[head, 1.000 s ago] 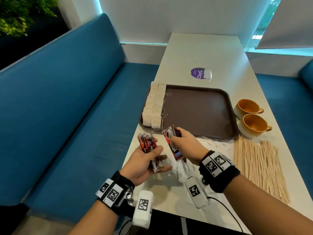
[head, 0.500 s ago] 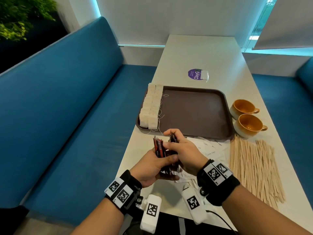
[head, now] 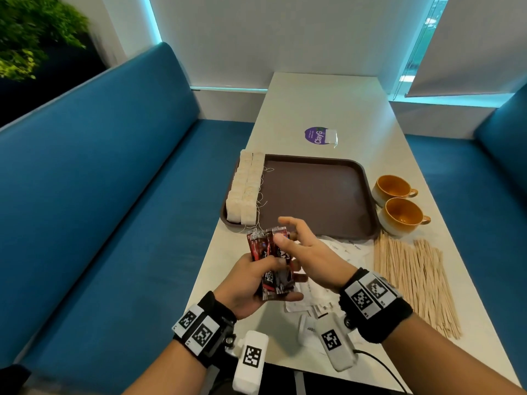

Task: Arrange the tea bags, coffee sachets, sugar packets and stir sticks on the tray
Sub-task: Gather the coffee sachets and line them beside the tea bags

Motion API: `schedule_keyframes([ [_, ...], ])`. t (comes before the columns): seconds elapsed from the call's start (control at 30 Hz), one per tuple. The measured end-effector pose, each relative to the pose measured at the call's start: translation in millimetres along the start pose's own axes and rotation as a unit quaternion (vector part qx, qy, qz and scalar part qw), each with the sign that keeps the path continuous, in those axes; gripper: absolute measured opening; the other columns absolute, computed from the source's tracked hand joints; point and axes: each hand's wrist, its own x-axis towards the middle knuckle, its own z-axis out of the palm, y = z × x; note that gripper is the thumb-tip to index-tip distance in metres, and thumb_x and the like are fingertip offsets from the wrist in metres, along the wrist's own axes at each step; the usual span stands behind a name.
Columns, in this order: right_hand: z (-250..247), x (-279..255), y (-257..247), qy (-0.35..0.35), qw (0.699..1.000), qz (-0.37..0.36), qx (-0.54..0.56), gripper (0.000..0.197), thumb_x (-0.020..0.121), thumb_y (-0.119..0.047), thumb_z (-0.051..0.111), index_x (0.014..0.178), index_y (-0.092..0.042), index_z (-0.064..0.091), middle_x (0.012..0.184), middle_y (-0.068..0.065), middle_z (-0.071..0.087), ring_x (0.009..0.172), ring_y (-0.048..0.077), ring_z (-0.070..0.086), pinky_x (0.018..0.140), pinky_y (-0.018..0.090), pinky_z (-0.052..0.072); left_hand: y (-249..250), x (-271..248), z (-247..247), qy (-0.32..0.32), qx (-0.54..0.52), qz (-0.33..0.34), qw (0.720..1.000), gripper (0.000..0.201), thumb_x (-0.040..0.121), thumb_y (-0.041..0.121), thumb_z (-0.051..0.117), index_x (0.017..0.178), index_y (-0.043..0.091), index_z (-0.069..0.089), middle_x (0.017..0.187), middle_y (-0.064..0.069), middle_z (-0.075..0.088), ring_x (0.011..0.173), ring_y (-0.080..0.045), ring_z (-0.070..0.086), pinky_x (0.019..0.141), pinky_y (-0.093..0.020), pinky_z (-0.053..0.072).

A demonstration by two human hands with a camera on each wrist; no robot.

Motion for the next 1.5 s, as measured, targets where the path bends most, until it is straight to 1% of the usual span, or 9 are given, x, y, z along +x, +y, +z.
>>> schedule_keyframes([
  [0.1,-11.6,-3.5,5.1,0.047,0.998,-0.025,-0.02,0.042,0.094,-0.022,0.072,0.132,-0.027,0.056,0.112,0.007,0.058,0.081,0.012,0.066,0.076,0.036,0.061,3.6,-3.4,-8.4,-0.01,-0.047,0.015,0.999,0.039,0.093,-0.001,0.059,0.131,0.005,0.063,0.129,-0.028,0.064,0.117,-0.047,0.064,0.086,-0.063,0.056],
  [0.23,-14.6,-17.0,10.5,0.046,0.998,-0.036,-0.029,0.031,0.08,-0.02,0.087,0.104,-0.016,0.068,0.088,0.004,0.063,0.071,0.011,0.06,0.066,0.023,0.055,5.1,-5.8,-13.9,0.031,-0.07,0.028,0.997,0.039,0.09,-0.001,0.066,0.127,-0.008,0.056,0.108,-0.027,0.07,0.099,-0.04,0.071,0.077,-0.056,0.059],
  [0.43,-1.7,-22.6,20.3,0.055,0.996,-0.052,-0.041,0.028,0.077,-0.015,0.089,0.095,-0.007,0.069,0.088,0.012,0.071,0.066,0.017,0.064,0.064,0.034,0.057,1.6,-6.3,-11.4,0.051,-0.03,0.027,0.998,0.034,0.083,0.01,0.076,0.114,-0.002,0.068,0.101,-0.024,0.069,0.087,-0.034,0.072,0.07,-0.046,0.061],
  [0.57,-4.3,-23.4,20.2,0.073,0.996,-0.04,0.018,0.017,0.085,-0.011,0.08,0.096,-0.001,0.071,0.088,0.017,0.074,0.072,0.026,0.07,0.068,0.036,0.059,-0.1,-3.3,-15.2,0.056,-0.018,0.031,0.998,0.034,0.085,0.012,0.077,0.114,0.0,0.066,0.107,-0.02,0.07,0.094,-0.029,0.071,0.075,-0.044,0.058],
  [0.7,-15.3,-21.6,18.4,0.122,0.99,-0.019,0.061,0.008,0.092,0.002,0.069,0.098,0.001,0.074,0.1,0.033,0.066,0.07,0.025,0.068,0.068,0.036,0.062,-0.6,1.2,-19.3,0.093,-0.056,0.049,0.993,0.013,0.083,0.008,0.078,0.09,0.015,0.069,0.083,-0.009,0.061,0.076,-0.018,0.064,0.071,-0.043,0.056],
  [0.93,-31.9,-24.0,12.5,0.116,0.993,-0.031,-0.003,0.023,0.092,0.0,0.069,0.106,-0.016,0.078,0.096,0.018,0.073,0.066,0.022,0.069,0.061,0.031,0.06,2.6,8.5,-25.4,0.146,-0.046,0.064,0.986,0.02,0.078,0.003,0.077,0.085,0.015,0.062,0.085,-0.013,0.061,0.074,-0.021,0.062,0.061,-0.037,0.056],
  [1.13,-36.7,-15.1,11.2,0.122,0.992,-0.022,0.01,0.021,0.089,0.005,0.071,0.104,-0.008,0.077,0.097,0.026,0.071,0.068,0.03,0.072,0.062,0.032,0.062,2.3,17.5,-31.3,0.167,-0.085,0.062,0.98,0.02,0.078,0.012,0.077,0.093,0.011,0.063,0.087,-0.014,0.062,0.07,-0.021,0.061,0.062,-0.036,0.056],
  [1.37,-57.2,25.0,-7.5,0.133,0.991,-0.021,-0.012,0.016,0.089,0.005,0.07,0.104,0.001,0.074,0.091,0.027,0.073,0.074,0.033,0.075,0.065,0.032,0.063,6.4,12.0,-47.3,0.168,-0.185,0.002,0.968,0.029,0.096,0.041,0.061,0.086,0.015,0.067,0.083,-0.006,0.062,0.089,-0.026,0.064,0.088,-0.068,0.052],
  [1.5,-82.9,74.1,-23.4,0.157,0.987,-0.033,-0.01,0.016,0.089,0.001,0.073,0.104,-0.003,0.075,0.09,0.017,0.076,0.077,0.032,0.075,0.07,0.039,0.065,8.0,5.3,-64.1,0.175,-0.101,-0.026,0.979,0.014,0.09,0.029,0.068,0.084,0.019,0.074,0.091,-0.009,0.067,0.096,-0.029,0.069,0.07,-0.049,0.06],
])
